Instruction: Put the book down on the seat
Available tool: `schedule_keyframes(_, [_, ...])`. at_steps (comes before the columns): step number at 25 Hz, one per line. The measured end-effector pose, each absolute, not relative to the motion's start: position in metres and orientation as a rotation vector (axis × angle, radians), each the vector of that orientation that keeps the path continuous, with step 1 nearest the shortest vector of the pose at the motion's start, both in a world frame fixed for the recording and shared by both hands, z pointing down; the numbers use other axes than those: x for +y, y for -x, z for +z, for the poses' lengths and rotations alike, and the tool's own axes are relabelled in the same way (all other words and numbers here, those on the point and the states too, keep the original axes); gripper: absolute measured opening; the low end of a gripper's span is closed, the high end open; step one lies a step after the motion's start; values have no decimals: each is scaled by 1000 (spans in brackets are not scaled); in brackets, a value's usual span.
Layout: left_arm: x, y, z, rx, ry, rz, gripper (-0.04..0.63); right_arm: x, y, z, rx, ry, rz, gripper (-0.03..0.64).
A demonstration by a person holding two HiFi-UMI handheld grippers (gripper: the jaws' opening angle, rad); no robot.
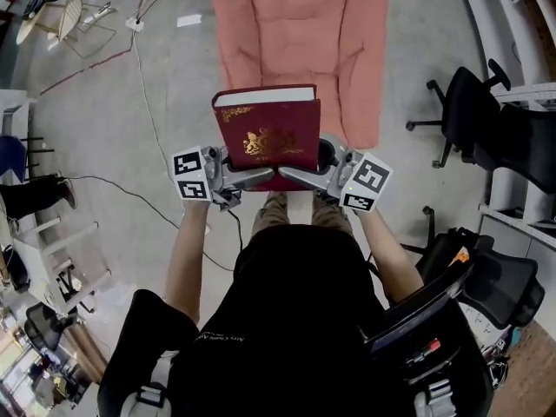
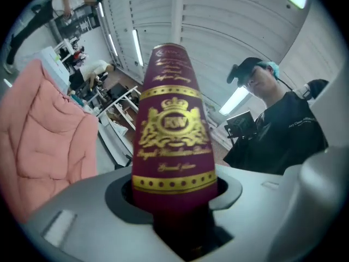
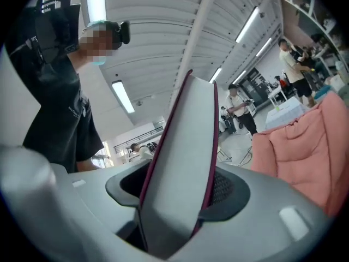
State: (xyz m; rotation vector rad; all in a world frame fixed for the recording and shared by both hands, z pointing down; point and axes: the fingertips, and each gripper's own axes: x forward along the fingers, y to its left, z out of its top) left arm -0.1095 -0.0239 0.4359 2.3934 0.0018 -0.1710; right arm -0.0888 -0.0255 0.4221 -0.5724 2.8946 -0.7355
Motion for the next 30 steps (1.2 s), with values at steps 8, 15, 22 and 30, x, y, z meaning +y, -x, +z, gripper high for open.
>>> schedule_keyframes(8, [-50,89,468,-410,-2364,-67,304,-45,58,455,2812,560,-1017,279])
schedule_keyframes(15, [-68,68,500,-531,-2306,4,336,-60,28,492,2697,681,-1206,284])
schedule_keyframes(22, [-55,69,545,-562,-2192,56,336,-50,27,539,2636,747,-1392,300])
schedule_keyframes(30, [-46,48,604,-577,-2102,99,337,-42,2,599,2584,826,-1524,316])
